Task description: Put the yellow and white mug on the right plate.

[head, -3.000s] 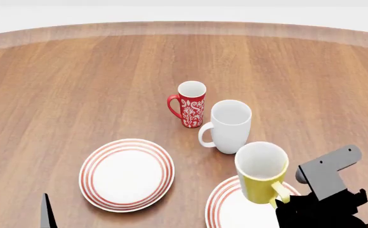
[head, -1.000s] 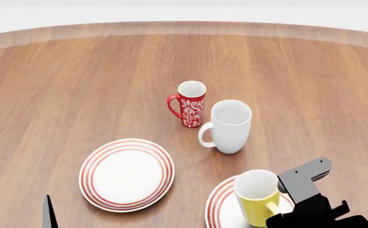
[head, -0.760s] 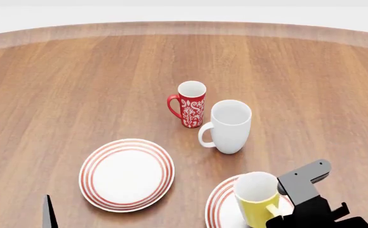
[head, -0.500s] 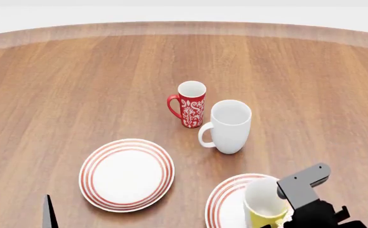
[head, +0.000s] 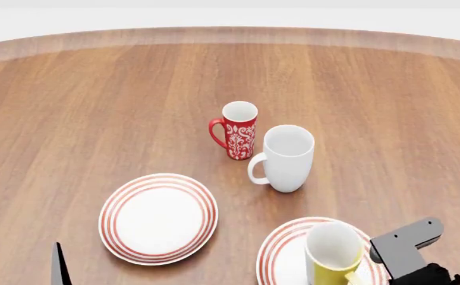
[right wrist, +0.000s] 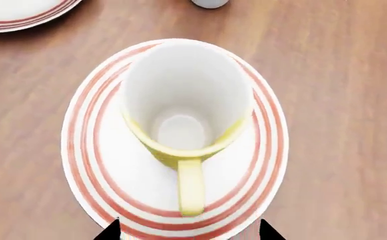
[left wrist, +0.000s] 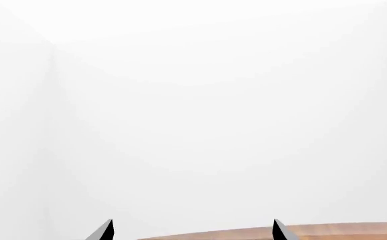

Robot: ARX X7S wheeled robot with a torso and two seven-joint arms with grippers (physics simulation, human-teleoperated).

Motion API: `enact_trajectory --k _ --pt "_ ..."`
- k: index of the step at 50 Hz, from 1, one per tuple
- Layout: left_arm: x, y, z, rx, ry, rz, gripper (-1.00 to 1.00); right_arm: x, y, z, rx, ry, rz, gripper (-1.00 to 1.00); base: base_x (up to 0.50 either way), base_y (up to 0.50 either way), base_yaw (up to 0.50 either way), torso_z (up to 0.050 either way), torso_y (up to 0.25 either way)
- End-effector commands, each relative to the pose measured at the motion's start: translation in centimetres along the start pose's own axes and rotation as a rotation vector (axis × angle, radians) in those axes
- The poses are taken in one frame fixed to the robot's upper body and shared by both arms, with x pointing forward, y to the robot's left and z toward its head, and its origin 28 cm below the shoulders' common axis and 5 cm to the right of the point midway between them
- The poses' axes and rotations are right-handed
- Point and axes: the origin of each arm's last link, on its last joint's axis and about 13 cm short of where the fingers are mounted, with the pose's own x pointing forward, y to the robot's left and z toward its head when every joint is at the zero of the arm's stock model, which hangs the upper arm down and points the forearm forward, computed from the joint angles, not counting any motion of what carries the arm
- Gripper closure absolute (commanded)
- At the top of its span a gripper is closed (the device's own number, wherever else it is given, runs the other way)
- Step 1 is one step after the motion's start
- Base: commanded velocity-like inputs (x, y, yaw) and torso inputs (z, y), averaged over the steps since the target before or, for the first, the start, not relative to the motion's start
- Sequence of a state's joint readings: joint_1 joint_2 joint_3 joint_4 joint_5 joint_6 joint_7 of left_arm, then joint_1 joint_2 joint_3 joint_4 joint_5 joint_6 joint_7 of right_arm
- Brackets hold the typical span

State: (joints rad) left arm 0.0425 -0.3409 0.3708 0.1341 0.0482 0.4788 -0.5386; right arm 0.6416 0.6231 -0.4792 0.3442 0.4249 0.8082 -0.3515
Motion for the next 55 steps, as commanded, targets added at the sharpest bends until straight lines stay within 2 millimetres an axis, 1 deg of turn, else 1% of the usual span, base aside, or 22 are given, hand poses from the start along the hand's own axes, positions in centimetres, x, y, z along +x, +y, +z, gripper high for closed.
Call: enact_trajectory --k 1,6,8,14,18,22,23,25,29,31,32,33,36,37,38,39,41,42,44,47,48,55 --pt "-0.1 0.0 0.1 -0.001 -0.002 -0.002 -1.0 -4.2 0.2 -0.9 0.032 -0.079 -0.013 -1.0 0.0 0.0 0.0 0.0 0.0" --pt "0.2 0.1 0.1 0.004 -0.001 0.016 -1.0 -6.4 0.5 -0.4 0.103 -0.214 -0.017 -1.0 0.0 0.0 0.0 0.0 0.0" --pt "0.3 0.2 0.1 0.005 0.0 0.025 -1.0 -7.6 0.8 -0.7 0.143 -0.271 -0.011 -1.0 0.0 0.0 0.0 0.0 0.0" --pt "1.2 0.7 0.4 0.006 0.003 0.06 -1.0 -9.6 1.9 -1.7 0.195 -0.394 -0.016 -1.0 0.0 0.0 0.0 0.0 0.0" --pt "2.6 2.3 0.7 0.035 -0.001 0.113 -1.0 -11.7 2.9 -1.5 0.281 -0.553 -0.022 -1.0 0.0 0.0 0.0 0.0 0.0" --pt "2.9 3.6 0.6 0.066 -0.024 0.146 -1.0 -12.2 3.1 -1.5 0.322 -0.667 -0.087 -1.0 0.0 0.0 0.0 0.0 0.0" --pt "3.1 4.3 1.0 0.072 -0.048 0.176 -1.0 -12.1 3.4 -1.6 0.315 -0.736 -0.128 -1.0 0.0 0.0 0.0 0.0 0.0" --pt "3.3 4.9 1.4 0.083 -0.077 0.205 -1.0 -11.8 3.6 -1.7 0.286 -0.782 -0.172 -1.0 0.0 0.0 0.0 0.0 0.0" --pt "3.8 7.3 2.3 0.153 -0.163 0.35 -1.0 -12.1 4.6 -1.4 0.428 -0.956 -0.15 -1.0 0.0 0.0 0.0 0.0 0.0" --pt "3.9 8.1 2.5 0.181 -0.18 0.388 -1.0 -12.2 4.7 -1.3 0.449 -1.018 -0.192 -1.0 0.0 0.0 0.0 0.0 0.0" --pt "4.4 9.1 3.2 0.204 -0.22 0.442 -1.0 -12.2 4.6 -1.1 0.46 -1.071 -0.257 -1.0 0.0 0.0 0.0 0.0 0.0" --pt "4.4 9.1 3.2 0.204 -0.22 0.442 -1.0 -12.2 4.6 -1.1 0.46 -1.071 -0.257 -1.0 0.0 0.0 0.0 0.0 0.0" --pt "6.2 11.3 5.3 0.288 -0.352 0.559 -1.0 -12.3 3.2 0.4 0.631 -1.274 -0.567 -1.0 0.0 0.0 0.0 0.0 0.0" --pt "6.5 11.8 5.6 0.314 -0.378 0.592 -1.0 -12.5 2.9 0.7 0.678 -1.307 -0.581 -1.0 0.0 0.0 0.0 0.0 0.0" --pt "7.2 12.9 6.0 0.314 -0.383 0.654 -1.0 -12.8 2.5 1.4 0.647 -1.343 -0.666 -1.0 0.0 0.0 0.0 0.0 0.0" --pt "7.5 13.4 6.2 0.336 -0.409 0.68 -1.0 -13.2 2.5 1.8 0.645 -1.411 -0.682 -1.0 0.0 0.0 0.0 0.0 0.0" --pt "8.0 14.1 6.9 0.336 -0.434 0.724 -1.0 -13.7 2.5 2.4 0.616 -1.453 -0.726 -1.0 0.0 0.0 0.0 0.0 0.0" --pt "8.3 14.7 7.6 0.36 -0.479 0.754 -1.0 -14.2 2.5 2.8 0.604 -1.512 -0.787 -1.0 0.0 0.0 0.0 0.0 0.0" --pt "8.5 15.1 8.0 0.367 -0.5 0.781 -1.0 -14.3 2.5 3.1 0.628 -1.533 -0.807 -1.0 0.0 0.0 0.0 0.0 0.0" --pt "8.8 16.1 8.8 0.378 -0.53 0.836 -1.0 -14.4 2.7 3.2 0.572 -1.618 -0.919 -1.0 0.0 0.0 0.0 0.0 0.0" --pt "8.9 16.5 9.3 0.398 -0.559 0.859 -1.0 -14.0 2.5 3.2 0.596 -1.618 -0.984 -1.0 0.0 0.0 0.0 0.0 0.0" --pt "9.0 17.4 10.5 0.42 -0.589 0.905 -1.0 -13.7 2.5 3.1 0.588 -1.661 -1.07 -1.0 0.0 0.0 0.0 0.0 0.0"
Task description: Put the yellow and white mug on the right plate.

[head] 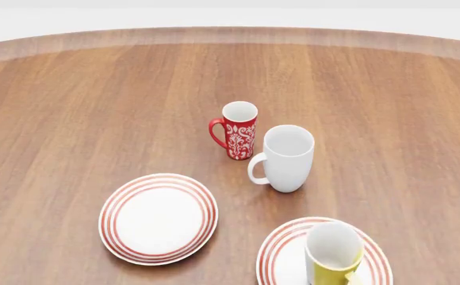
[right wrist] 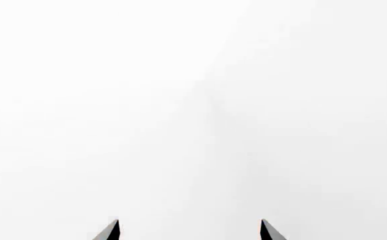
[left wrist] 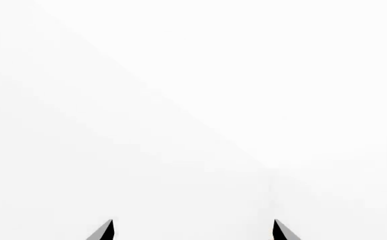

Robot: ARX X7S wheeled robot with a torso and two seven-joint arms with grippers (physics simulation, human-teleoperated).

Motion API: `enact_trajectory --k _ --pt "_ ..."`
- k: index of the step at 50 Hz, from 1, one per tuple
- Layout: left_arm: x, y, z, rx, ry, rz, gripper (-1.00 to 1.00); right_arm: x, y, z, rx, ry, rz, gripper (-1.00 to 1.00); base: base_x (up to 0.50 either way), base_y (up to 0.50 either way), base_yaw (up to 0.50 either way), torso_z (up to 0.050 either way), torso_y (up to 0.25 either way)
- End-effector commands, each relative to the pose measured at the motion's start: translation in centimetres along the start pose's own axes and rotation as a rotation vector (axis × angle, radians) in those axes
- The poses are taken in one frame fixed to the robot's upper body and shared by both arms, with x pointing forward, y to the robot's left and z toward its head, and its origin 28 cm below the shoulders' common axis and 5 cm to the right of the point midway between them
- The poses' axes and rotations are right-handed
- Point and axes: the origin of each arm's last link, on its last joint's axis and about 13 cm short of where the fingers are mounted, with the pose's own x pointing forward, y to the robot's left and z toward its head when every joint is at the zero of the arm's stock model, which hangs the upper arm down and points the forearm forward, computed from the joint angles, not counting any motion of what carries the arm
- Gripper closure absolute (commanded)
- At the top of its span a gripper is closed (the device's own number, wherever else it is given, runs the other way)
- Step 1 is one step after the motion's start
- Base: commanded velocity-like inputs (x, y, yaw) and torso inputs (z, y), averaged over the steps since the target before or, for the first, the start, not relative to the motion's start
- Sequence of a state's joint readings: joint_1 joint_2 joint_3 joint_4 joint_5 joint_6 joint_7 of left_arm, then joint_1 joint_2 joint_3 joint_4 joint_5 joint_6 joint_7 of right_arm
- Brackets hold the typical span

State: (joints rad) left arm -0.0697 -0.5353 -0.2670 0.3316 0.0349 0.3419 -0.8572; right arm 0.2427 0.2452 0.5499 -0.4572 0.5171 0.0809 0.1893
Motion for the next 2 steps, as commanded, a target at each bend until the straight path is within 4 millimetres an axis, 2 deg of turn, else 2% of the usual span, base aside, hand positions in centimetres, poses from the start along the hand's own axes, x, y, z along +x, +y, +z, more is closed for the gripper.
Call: enact_trajectory --k 1,2 --pt "3.4 1.68 0.89 0.056 -0.115 0.162 -1.0 0.2 0.44 0.4 -0.037 -0.242 -0.165 -1.0 0.0 0.0 0.0 0.0 0.0" --pt "3.25 1.62 0.87 0.056 -0.116 0.158 -1.0 0.13 0.43 0.47 -0.042 -0.264 -0.172 -1.0 0.0 0.0 0.0 0.0 0.0"
